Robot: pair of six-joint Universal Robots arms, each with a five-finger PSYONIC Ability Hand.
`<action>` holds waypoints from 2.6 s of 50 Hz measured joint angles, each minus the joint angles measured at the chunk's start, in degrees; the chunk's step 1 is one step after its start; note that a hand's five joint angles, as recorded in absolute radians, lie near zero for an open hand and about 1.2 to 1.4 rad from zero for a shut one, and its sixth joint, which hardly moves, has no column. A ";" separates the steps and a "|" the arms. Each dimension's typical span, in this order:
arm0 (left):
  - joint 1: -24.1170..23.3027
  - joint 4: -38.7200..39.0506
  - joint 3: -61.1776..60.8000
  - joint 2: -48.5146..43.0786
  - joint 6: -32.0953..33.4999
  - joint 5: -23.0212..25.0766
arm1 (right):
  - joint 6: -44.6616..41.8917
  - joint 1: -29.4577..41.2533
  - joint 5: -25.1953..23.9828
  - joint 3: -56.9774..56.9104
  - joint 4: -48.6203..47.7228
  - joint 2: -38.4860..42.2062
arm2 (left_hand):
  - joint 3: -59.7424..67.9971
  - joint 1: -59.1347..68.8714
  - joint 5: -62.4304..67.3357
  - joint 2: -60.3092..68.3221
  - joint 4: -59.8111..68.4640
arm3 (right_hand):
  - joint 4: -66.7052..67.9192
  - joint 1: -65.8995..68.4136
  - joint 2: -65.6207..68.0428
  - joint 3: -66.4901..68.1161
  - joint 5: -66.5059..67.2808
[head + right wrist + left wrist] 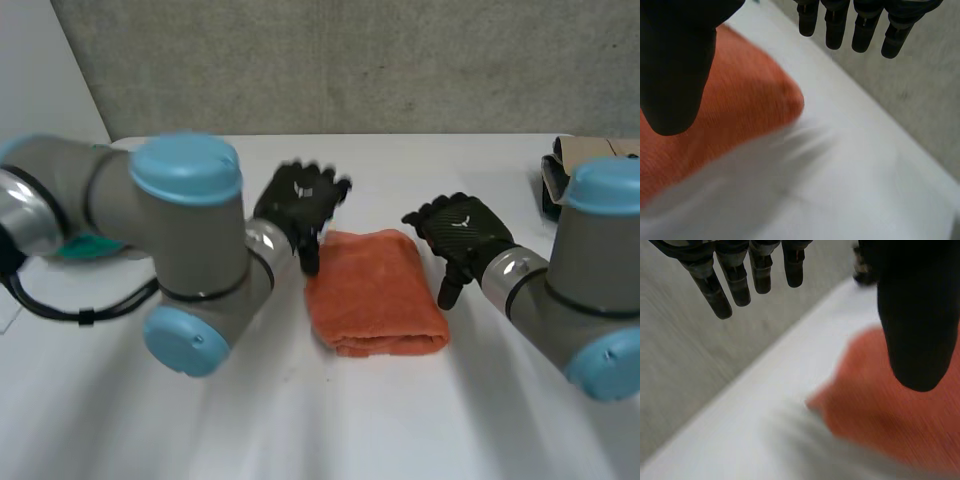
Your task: Fold the laundry.
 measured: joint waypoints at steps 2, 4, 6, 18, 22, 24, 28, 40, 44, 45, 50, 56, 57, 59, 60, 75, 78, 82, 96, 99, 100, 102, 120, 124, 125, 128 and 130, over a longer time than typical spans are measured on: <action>0.40 1.00 0.55 2.27 -0.19 2.52 | 0.06 1.41 -0.23 4.73 -3.75 -3.31 | 0.00 0.00 0.00 -0.05 0.00 | 0.00 0.00 0.00 0.00 0.00; 0.95 1.49 1.32 3.95 -0.55 5.94 | 0.14 2.90 -0.46 9.41 -7.33 -5.71 | 0.00 0.00 0.00 -0.05 0.00 | 0.00 0.00 0.00 0.00 0.00; 1.63 1.54 2.07 5.16 -1.07 9.75 | 0.21 4.40 -0.54 13.58 -10.65 -7.23 | 0.00 0.00 0.00 -0.05 -0.01 | 0.00 0.00 0.00 0.00 0.00; 5.03 -1.38 5.41 5.93 -8.49 26.00 | 0.06 8.93 0.29 23.83 -28.60 -0.76 | 0.00 0.00 0.00 -0.05 -0.01 | 0.00 0.00 -0.01 0.00 0.00; 5.13 -1.55 5.16 5.32 -9.65 26.46 | -0.88 8.90 0.49 22.77 -33.75 3.08 | 0.00 0.00 0.00 -0.05 -0.01 | 0.00 0.00 -0.01 0.00 0.00; 5.10 -1.51 4.93 5.00 -9.86 26.39 | -1.89 8.78 0.55 21.98 -36.34 4.85 | 0.00 0.00 0.00 -0.05 -0.01 | 0.00 0.00 -0.01 0.00 0.00; 5.00 -1.36 4.66 4.60 -9.92 26.17 | -3.95 8.57 0.59 20.67 -39.83 7.00 | 0.00 0.00 0.00 -0.05 0.00 | 0.00 0.00 -0.01 0.00 0.00; 5.05 -1.17 4.50 4.40 -9.76 25.99 | -5.76 8.28 0.25 15.33 -42.18 11.50 | 0.00 0.00 0.00 -0.05 -0.01 | 45.79 42.32 46.24 45.77 39.08; 5.15 -1.17 4.51 4.49 -9.73 25.97 | -5.43 8.25 0.25 13.50 -42.08 11.85 | 0.00 0.00 0.00 -0.05 -0.01 | 54.86 45.98 52.09 52.36 45.73; 5.17 -1.17 4.52 4.53 -9.72 25.96 | -5.38 8.23 0.25 13.17 -42.04 11.80 | 0.00 0.00 0.00 -0.05 -0.01 | 54.86 45.98 52.09 52.36 45.73; 5.60 -1.04 4.80 5.02 -9.73 25.85 | -5.00 6.99 0.39 9.21 -41.99 10.16 | 0.00 0.00 0.00 -0.05 -0.01 | 55.13 45.98 52.09 52.42 45.74; 7.18 -0.44 5.49 6.94 -9.94 25.53 | -3.10 1.14 0.26 1.78 -42.03 6.51 | 0.00 0.00 0.00 -0.05 -0.01 | 55.34 45.99 52.10 52.68 46.73; 7.55 -0.13 5.64 7.78 -10.13 25.34 | -2.26 -0.64 0.24 -0.24 -42.04 5.89 | 0.00 0.00 0.00 -0.05 -0.01 | 55.35 45.99 52.09 52.68 46.87; 7.85 0.21 5.73 8.60 -10.40 25.12 | -0.71 -3.47 0.08 -3.38 -42.07 5.16 | 0.00 0.00 0.00 -0.05 -0.01 | 55.46 45.99 52.09 52.68 46.88; 8.05 0.53 5.80 9.27 -10.68 24.94 | 0.59 -5.68 0.00 -5.66 -42.08 4.79 | 0.00 0.00 0.00 -0.05 0.00 | 55.69 45.99 52.09 52.69 46.88; 7.89 1.50 4.18 10.53 -12.49 24.25 | 15.85 -30.82 -9.23 -26.64 -46.14 15.96 | 0.00 0.00 0.00 -0.05 -0.01 | 56.21 45.99 52.56 53.33 47.61; 7.79 1.48 3.66 10.25 -12.46 24.29 | 16.20 -34.57 -13.07 -29.38 -46.34 21.57 | 0.00 0.00 0.00 -0.05 -0.01 | 56.22 45.99 52.56 53.33 47.69; 7.62 1.46 3.27 9.78 -12.43 24.32 | 16.24 -38.77 -19.03 -31.88 -46.27 28.94 | 0.00 0.00 0.00 -0.05 -0.01 | 56.23 45.99 52.56 53.33 47.69; 7.00 1.46 2.29 9.04 -12.38 24.35 | 21.95 -44.88 -35.47 -32.03 -46.82 35.54 | 0.00 0.00 0.00 -0.05 0.00 | 41.80 36.73 39.14 40.06 38.99; 6.82 1.46 2.24 9.14 -12.40 24.34 | 25.79 -45.05 -34.65 -31.21 -47.32 32.63 | 0.00 0.00 0.00 -0.05 -0.01 | 10.13 7.33 7.26 8.86 7.03; 6.78 1.46 2.23 9.17 -12.40 24.34 | 26.35 -45.07 -34.25 -30.96 -47.33 31.98 | 0.00 0.00 0.00 -0.05 0.00 | 6.30 4.17 4.14 5.49 4.00; 6.58 1.46 2.17 9.29 -12.43 24.33 | 28.06 -45.10 -32.17 -29.52 -46.85 29.05 | 0.00 0.00 0.00 -0.05 -0.01 | 1.00 1.85 0.10 0.51 0.13; 4.94 1.50 2.17 10.82 -12.74 24.34 | 6.14 -52.49 -14.62 -13.55 -11.77 0.34 | 0.00 0.00 0.00 -0.05 -0.01 | 0.00 1.85 0.01 -0.01 0.09; 5.03 1.79 2.99 11.79 -13.43 24.33 | -4.34 -54.12 -6.70 -15.09 -8.02 -2.07 | 0.00 0.00 0.00 -0.05 -0.01 | 0.00 1.85 0.01 -0.01 0.09; 5.11 1.93 3.40 12.08 -13.73 24.29 | -6.18 -54.06 -4.81 -15.53 -8.28 -2.54 | 0.00 0.00 0.00 -0.05 -0.01 | 0.00 1.85 0.01 -0.01 0.09; 5.59 2.32 5.19 13.00 -14.72 23.73 | -8.97 -52.09 -0.89 -16.19 -12.21 -4.52 | 0.00 0.00 0.00 -0.05 -0.01 | 0.00 1.85 0.01 -0.01 0.09; 6.12 2.51 6.51 13.60 -15.22 22.93 | -9.09 -50.04 0.27 -15.97 -15.96 -6.03 | 0.00 0.00 0.00 -0.05 -0.01 | 0.00 1.85 0.01 -0.01 0.09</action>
